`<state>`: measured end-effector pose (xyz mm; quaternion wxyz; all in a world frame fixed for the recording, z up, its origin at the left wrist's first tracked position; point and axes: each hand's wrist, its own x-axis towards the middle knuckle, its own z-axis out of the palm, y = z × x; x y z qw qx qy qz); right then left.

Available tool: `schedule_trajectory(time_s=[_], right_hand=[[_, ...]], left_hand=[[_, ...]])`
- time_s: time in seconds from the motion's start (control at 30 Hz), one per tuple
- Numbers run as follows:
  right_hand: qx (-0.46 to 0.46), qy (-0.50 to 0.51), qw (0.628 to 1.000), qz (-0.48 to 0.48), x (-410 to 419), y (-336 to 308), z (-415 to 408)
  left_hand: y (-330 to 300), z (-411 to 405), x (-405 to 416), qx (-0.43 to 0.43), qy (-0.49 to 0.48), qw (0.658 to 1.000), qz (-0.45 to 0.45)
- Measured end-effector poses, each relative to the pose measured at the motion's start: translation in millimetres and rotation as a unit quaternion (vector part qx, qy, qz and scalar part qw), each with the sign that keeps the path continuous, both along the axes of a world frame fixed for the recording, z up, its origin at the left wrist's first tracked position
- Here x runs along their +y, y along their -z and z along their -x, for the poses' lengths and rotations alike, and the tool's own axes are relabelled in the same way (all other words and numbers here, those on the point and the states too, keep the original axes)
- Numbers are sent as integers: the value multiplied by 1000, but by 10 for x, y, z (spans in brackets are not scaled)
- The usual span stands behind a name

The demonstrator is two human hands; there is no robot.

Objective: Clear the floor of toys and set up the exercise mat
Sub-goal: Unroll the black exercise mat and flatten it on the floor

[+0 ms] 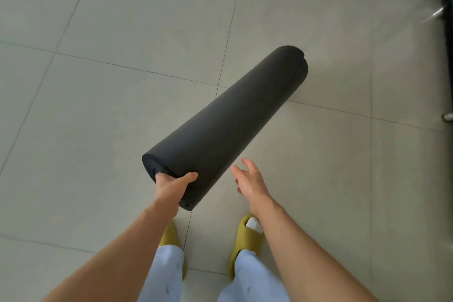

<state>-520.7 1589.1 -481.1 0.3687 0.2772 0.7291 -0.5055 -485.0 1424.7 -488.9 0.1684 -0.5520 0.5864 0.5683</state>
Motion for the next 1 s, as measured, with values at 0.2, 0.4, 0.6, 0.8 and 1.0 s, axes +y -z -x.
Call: schedule_trajectory(time_s=[0.2, 0.4, 0.6, 0.8, 1.0], right_hand=[[16, 37, 999, -13, 139, 1010, 248], [94, 82, 992, -18, 322, 1942, 722], [209, 133, 969, -6, 510, 2637, 1304], [268, 132, 954, 26, 339, 2890, 1444], [261, 66, 963, -27, 377, 2778, 1468]], left_hand=[[916, 290, 162, 61, -10, 997, -51], [1865, 696, 248, 117, 7, 989, -88], [2687, 974, 288, 169, 29, 977, -130], [2811, 1193, 415, 202, 29, 969, -139], [2613, 1118, 407, 192, 120, 962, 155]])
